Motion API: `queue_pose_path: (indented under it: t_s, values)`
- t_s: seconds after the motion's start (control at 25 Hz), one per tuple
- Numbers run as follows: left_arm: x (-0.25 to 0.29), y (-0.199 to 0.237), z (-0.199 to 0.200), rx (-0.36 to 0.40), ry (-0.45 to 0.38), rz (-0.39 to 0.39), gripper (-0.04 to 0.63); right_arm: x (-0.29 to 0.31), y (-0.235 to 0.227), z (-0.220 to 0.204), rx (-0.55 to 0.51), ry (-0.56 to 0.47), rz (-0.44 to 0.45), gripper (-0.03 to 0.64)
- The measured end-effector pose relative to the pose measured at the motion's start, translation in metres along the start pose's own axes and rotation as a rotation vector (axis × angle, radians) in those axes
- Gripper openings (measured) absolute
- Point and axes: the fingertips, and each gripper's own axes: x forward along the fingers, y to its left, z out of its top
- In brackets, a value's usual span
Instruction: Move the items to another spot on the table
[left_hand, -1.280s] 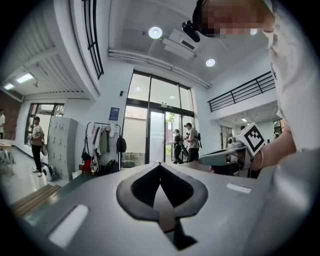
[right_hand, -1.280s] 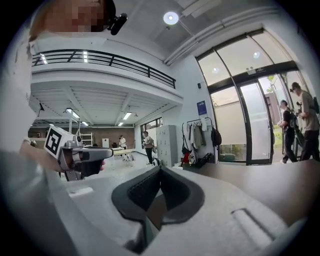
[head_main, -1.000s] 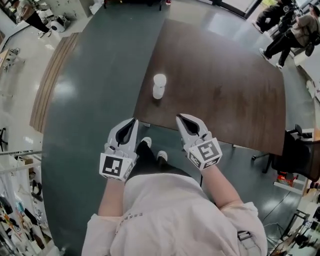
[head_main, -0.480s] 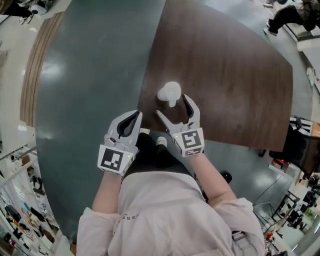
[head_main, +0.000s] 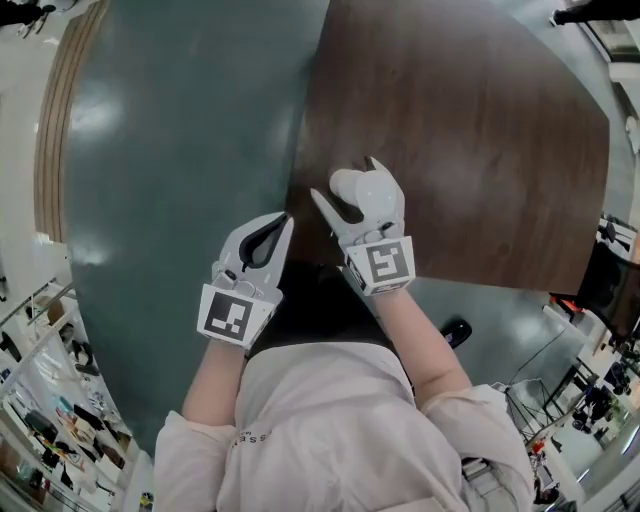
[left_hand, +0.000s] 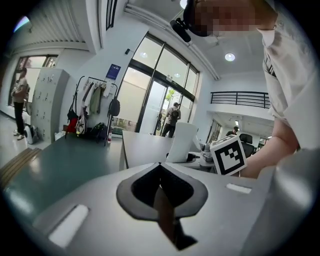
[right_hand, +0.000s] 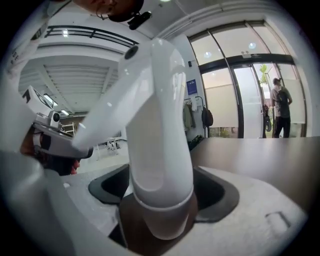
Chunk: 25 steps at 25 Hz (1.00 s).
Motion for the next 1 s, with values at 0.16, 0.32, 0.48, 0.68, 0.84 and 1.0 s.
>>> queue_pose_path:
  t_s: [0.16, 0.32, 0.48, 0.68, 0.84, 1.0]
  values:
    - [0.007, 0.005, 0.003, 0.005, -0.007, -0.014, 0.017, 0.000, -0.006, -0.004, -0.011, 0.007, -0.025, 0.258]
    - [0.007, 0.014, 0.007, 0.004, -0.024, -0.022, 0.017, 0.001, 0.004, -0.005, -0.012, 0.015, 0.009, 0.255]
    - [0.005, 0.014, 0.024, 0.006, -0.056, -0.048, 0.017, -0.009, 0.008, 0.018, -0.021, -0.020, 0.007, 0.253]
    - [-0.006, -0.005, 0.068, 0.030, -0.111, -0.088, 0.017, -0.042, 0.007, 0.065, -0.032, -0.052, -0.028, 0.253]
    - [0.009, -0.035, 0.097, 0.092, -0.135, -0.200, 0.017, -0.084, -0.016, 0.095, 0.001, -0.114, -0.115, 0.253]
    - [0.027, -0.095, 0.113, 0.138, -0.157, -0.260, 0.016, -0.157, -0.048, 0.106, 0.006, -0.140, -0.208, 0.253]
